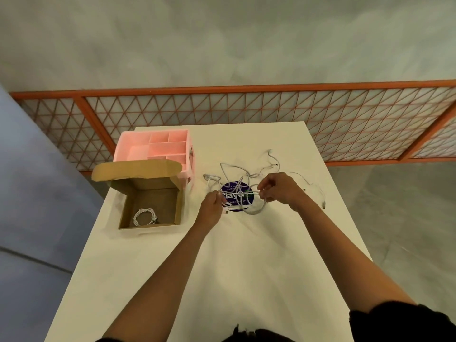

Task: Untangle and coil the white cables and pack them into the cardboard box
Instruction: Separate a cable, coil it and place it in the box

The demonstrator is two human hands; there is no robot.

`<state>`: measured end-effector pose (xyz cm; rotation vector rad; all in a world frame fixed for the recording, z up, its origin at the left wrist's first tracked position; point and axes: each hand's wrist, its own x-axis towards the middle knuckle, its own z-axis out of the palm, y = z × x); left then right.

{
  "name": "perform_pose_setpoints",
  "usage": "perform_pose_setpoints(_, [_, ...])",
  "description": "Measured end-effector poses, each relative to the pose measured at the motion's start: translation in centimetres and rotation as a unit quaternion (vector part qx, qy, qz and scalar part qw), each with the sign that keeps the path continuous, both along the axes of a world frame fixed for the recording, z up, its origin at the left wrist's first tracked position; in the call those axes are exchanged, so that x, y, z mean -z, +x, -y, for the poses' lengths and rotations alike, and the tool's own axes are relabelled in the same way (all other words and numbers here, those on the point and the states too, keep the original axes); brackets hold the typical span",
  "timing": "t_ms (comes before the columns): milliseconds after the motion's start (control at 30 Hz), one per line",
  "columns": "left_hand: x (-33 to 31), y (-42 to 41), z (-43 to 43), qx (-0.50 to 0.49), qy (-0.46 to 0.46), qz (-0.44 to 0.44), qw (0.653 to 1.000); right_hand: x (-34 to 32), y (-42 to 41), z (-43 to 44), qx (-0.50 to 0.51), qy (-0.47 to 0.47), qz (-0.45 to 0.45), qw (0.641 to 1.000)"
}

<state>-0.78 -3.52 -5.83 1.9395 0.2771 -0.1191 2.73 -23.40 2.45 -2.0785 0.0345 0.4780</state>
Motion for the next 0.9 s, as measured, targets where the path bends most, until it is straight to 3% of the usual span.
perform_pose_setpoints(67, [-1.8, 0.5, 0.2, 0.003, -0.055, 0.000, 0.998, 0.7, -0.1, -0.1, -0.017, -0.047, -0.008, 0.999])
perform_pose_setpoints(167, [-4.4, 0.7, 0.4, 0.040, -0.116, 0.008, 0.992, 1.5, -0.2, -0.7, -0.049, -0.135, 0.066, 0.987])
perform_pose_setpoints(300, [-6.4, 0.3, 0.3, 0.104, -0.157, -0.004, 0.982, 0.8, -0.4, -2.4, -0.080, -0.061, 0.189, 0.977])
perform_pose_setpoints(433, [-7.5, -0.3, 0.1, 0.157, -0.214, -0.033, 0.964, -0.1, -0.4, -3.3, -0.131, -0.059, 0.269, 0.952])
perform_pose_setpoints(600, [-8.5, -0.8, -0.4, 0.143, -0.283, -0.042, 0.948, -1.5, -0.5, -3.6, -0.116, 0.009, 0.246, 0.962])
perform_pose_setpoints(733, [-8.4, -1.5, -1.0, 0.131, -0.306, -0.032, 0.942, -2.1, -0.7, -3.6, -0.033, 0.085, 0.233, 0.968])
perform_pose_setpoints(900, [-9.3, -1.9, -0.9, 0.106, -0.414, -0.015, 0.904, -2.3, -1.1, -3.7, 0.019, 0.029, 0.254, 0.967])
